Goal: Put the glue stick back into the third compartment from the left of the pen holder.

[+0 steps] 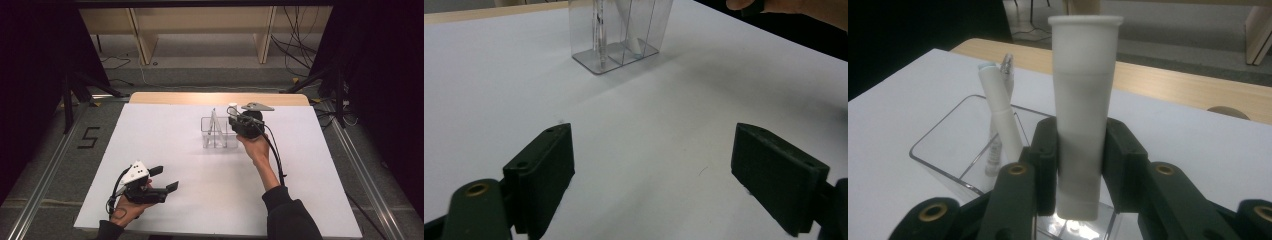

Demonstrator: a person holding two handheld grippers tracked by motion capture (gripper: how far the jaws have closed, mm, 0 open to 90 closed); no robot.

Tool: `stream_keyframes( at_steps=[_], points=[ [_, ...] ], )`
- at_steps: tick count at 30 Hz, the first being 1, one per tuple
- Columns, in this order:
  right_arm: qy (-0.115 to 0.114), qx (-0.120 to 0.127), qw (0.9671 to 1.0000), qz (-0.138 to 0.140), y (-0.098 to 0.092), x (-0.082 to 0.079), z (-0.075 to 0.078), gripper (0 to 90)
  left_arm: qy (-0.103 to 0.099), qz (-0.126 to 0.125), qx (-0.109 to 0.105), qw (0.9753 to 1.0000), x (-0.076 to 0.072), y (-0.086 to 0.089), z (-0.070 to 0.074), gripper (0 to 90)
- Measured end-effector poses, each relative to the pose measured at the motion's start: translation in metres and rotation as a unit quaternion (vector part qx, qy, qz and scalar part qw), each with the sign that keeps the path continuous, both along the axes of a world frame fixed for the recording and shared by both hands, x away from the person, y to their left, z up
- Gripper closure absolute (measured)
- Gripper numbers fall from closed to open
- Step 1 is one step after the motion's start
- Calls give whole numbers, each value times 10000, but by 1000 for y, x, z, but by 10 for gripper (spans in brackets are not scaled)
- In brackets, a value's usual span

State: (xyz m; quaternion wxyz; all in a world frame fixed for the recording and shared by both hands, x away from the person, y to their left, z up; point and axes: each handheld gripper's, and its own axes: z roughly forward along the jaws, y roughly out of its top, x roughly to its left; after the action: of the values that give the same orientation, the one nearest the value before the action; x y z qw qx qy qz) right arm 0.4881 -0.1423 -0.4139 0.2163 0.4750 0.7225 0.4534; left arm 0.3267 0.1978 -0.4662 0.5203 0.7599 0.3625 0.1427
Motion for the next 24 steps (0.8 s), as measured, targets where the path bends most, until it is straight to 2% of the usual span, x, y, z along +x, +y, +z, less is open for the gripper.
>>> stream_keyframes(
  at_steps=[5, 9, 14, 24],
  points=[
    [-34, 46, 10000, 8, -1, 0, 2, 529, 25, 6, -12, 10000, 0, 0, 0, 169],
    [-80, 203, 9998, 6, -5, -4, 7, 450, 27, 7, -8, 10000, 0, -1, -1, 168],
    [-168, 259, 9995, 62, -9, -8, 14, 418, 36, -7, 16, 10000, 1, -1, -1, 167],
    [-108, 234, 9995, 188, -11, -17, 19, 358, 37, 1, -3, 10000, 1, -1, -1, 167]
  ],
)
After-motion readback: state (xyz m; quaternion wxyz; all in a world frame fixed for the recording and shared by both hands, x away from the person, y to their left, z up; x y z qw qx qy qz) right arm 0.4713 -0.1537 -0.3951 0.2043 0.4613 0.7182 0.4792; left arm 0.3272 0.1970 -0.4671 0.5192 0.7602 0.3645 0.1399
